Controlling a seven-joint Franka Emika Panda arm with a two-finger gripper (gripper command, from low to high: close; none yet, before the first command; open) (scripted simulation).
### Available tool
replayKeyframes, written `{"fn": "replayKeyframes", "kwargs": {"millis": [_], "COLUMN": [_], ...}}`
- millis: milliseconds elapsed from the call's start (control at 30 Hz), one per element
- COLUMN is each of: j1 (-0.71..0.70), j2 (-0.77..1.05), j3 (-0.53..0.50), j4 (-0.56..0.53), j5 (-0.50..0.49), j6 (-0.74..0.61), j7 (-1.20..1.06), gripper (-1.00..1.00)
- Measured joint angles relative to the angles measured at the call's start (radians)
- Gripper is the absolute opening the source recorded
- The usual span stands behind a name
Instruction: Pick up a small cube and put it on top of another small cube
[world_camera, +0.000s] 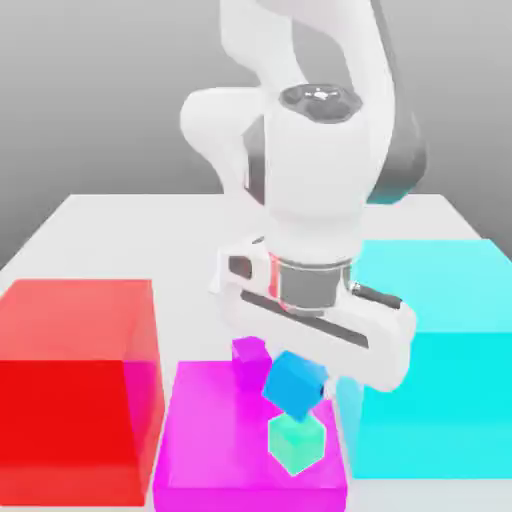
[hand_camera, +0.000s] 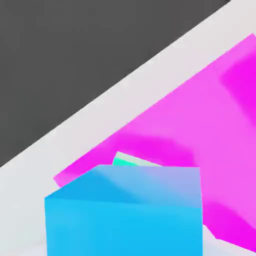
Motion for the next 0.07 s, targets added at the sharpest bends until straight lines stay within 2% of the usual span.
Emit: {"fn": "replayKeyframes", "kwargs": {"millis": [67], "j1": [0.000], "j2": [0.000], "j3": [0.000], "j4": [0.000], "j5": [0.000], "j6": [0.000], "j7": [0.000], "gripper": [1.00]}}
